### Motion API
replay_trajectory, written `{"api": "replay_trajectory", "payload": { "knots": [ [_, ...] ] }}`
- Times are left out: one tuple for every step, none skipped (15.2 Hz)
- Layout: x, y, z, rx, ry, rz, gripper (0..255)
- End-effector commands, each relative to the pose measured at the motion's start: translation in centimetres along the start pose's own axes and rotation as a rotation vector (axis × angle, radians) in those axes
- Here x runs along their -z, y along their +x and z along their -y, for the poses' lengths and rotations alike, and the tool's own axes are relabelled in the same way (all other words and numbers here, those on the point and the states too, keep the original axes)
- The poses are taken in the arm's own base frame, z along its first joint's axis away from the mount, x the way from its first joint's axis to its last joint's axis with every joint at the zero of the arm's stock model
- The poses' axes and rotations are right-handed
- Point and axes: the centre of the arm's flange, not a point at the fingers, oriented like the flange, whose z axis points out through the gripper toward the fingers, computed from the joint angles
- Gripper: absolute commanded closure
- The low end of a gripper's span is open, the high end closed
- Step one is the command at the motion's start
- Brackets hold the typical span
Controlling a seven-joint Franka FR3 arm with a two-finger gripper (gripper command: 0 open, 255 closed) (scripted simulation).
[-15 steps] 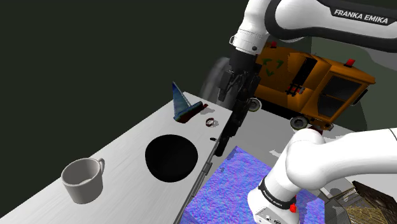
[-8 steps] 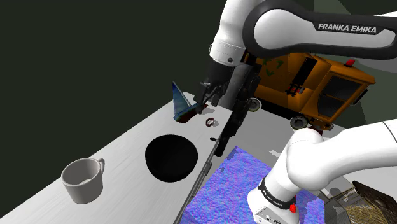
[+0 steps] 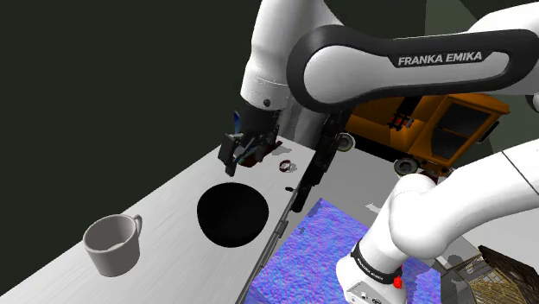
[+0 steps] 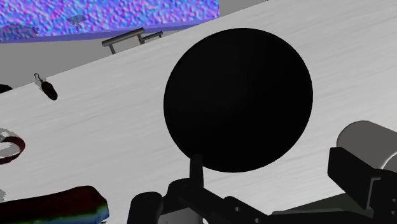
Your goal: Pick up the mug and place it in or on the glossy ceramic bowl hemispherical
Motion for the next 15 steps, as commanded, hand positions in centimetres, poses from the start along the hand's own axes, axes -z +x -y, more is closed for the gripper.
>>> {"api": "replay_trajectory", "payload": {
  "knots": [
    [-0.9, 0.8, 2.6, -0.005, -0.006, -0.009, 0],
    [-1.4, 1.1, 3.8, -0.007, -0.011, -0.012, 0],
    [-2.0, 1.4, 5.1, -0.009, -0.015, -0.016, 0],
    [-2.5, 1.7, 6.3, -0.011, -0.019, -0.02, 0],
    [-3.0, 2.0, 7.5, -0.013, -0.023, -0.023, 0],
    [-3.5, 2.3, 8.8, -0.016, -0.028, -0.027, 0],
    [-4.0, 2.6, 10.0, -0.018, -0.032, -0.031, 0],
    [-4.6, 2.9, 11.2, -0.02, -0.036, -0.034, 0],
    [-5.1, 3.3, 12.4, -0.022, -0.041, -0.038, 0],
    [-5.6, 3.6, 13.6, -0.024, -0.045, -0.042, 0],
    [-6.2, 3.9, 14.8, -0.026, -0.049, -0.045, 0],
    [-6.7, 4.3, 16.0, -0.029, -0.054, -0.049, 0],
    [-7.3, 4.6, 17.3, -0.031, -0.058, -0.053, 0],
    [-7.8, 4.9, 18.5, -0.033, -0.062, -0.056, 0],
    [-8.4, 5.3, 19.7, -0.035, -0.067, -0.06, 0]
  ]
}}
